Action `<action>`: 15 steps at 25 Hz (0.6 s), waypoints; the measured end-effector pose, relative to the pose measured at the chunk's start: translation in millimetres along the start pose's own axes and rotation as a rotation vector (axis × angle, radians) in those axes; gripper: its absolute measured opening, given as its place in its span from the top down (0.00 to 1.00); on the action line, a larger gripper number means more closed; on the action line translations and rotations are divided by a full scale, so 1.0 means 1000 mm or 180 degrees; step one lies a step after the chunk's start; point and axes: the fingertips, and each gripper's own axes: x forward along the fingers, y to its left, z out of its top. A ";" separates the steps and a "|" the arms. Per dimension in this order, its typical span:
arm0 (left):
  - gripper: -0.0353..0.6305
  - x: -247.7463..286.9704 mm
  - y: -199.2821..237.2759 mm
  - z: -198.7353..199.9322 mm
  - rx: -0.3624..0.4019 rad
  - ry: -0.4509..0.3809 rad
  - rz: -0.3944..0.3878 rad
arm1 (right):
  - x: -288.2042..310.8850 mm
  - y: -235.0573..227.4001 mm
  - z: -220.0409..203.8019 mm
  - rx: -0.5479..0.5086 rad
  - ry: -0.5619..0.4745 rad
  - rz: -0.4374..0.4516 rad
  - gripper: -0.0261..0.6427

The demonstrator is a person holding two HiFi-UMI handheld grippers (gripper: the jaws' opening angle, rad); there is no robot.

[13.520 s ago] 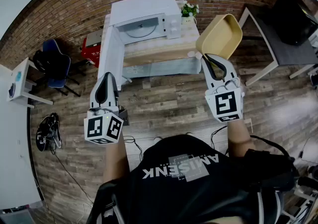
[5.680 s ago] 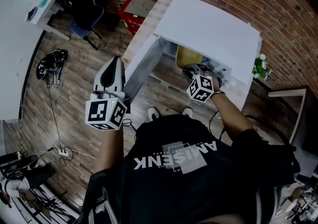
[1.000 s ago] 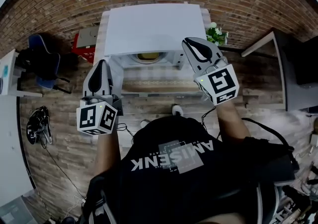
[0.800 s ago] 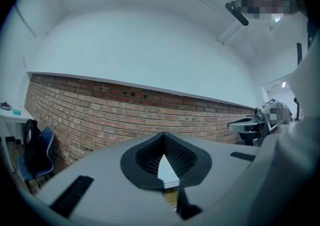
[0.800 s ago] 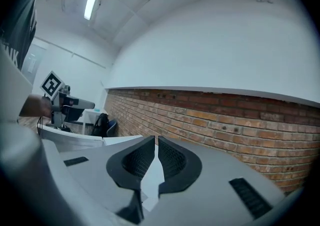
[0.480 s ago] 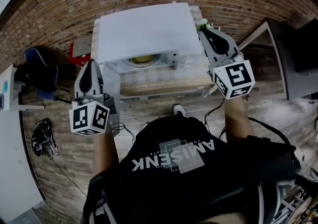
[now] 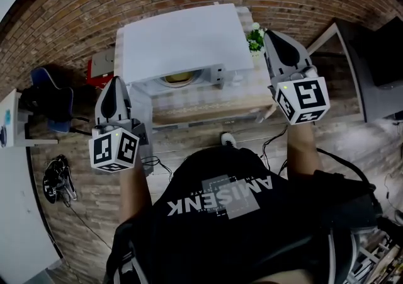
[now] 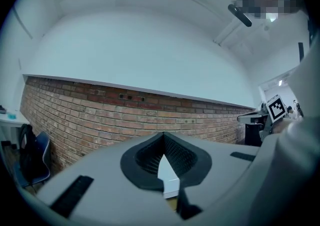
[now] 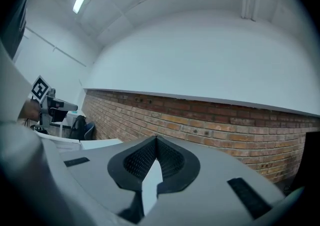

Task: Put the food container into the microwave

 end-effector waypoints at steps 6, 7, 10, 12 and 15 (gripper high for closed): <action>0.93 0.002 0.003 -0.005 -0.0048 0.0020 0.0041 | 0.003 -0.002 0.001 0.0082 -0.0025 -0.0029 0.90; 0.93 0.002 0.004 -0.006 -0.0051 0.0026 0.0047 | 0.003 -0.002 0.002 0.0081 -0.0035 -0.0037 0.90; 0.93 0.002 0.007 -0.007 -0.0055 0.0036 0.0059 | 0.005 -0.002 0.005 0.0057 -0.0052 -0.0045 0.90; 0.93 0.001 0.008 -0.007 -0.0061 0.0026 0.0065 | 0.005 -0.001 0.005 0.0046 -0.0049 -0.0043 0.90; 0.93 0.001 0.009 -0.006 -0.0069 0.0018 0.0064 | 0.004 0.000 0.005 0.0051 -0.0040 -0.0045 0.90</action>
